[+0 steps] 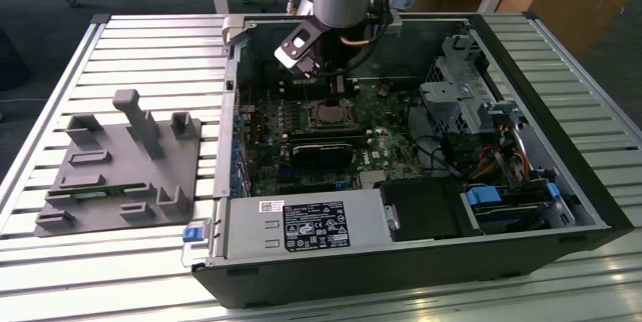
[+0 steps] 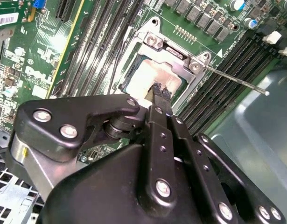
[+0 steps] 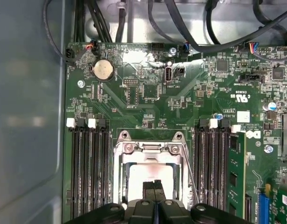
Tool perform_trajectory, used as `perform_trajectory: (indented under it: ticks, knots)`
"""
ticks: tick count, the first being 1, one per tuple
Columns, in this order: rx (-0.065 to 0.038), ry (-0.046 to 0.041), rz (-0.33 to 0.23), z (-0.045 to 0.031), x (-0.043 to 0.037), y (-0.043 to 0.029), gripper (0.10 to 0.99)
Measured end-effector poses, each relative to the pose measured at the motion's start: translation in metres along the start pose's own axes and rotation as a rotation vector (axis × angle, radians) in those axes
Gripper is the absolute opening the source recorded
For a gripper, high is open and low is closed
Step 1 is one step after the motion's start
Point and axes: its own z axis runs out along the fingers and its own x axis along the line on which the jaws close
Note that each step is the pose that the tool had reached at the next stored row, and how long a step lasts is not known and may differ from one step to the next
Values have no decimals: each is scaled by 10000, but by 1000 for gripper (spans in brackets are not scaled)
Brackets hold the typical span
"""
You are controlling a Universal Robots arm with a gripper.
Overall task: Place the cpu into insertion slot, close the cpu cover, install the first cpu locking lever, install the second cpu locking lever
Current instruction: 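Install the first cpu locking lever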
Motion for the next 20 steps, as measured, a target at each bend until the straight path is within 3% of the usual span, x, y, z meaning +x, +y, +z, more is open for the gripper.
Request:
perform_trajectory:
  ticks: [9, 16, 20]
  knots:
    - [-1, 2, 0, -122, 2, 3, 106]
    - [-9, 1, -8, -321, 5, 7, 106]
    - [-4, 13, -567, -326, 6, 7, 106]
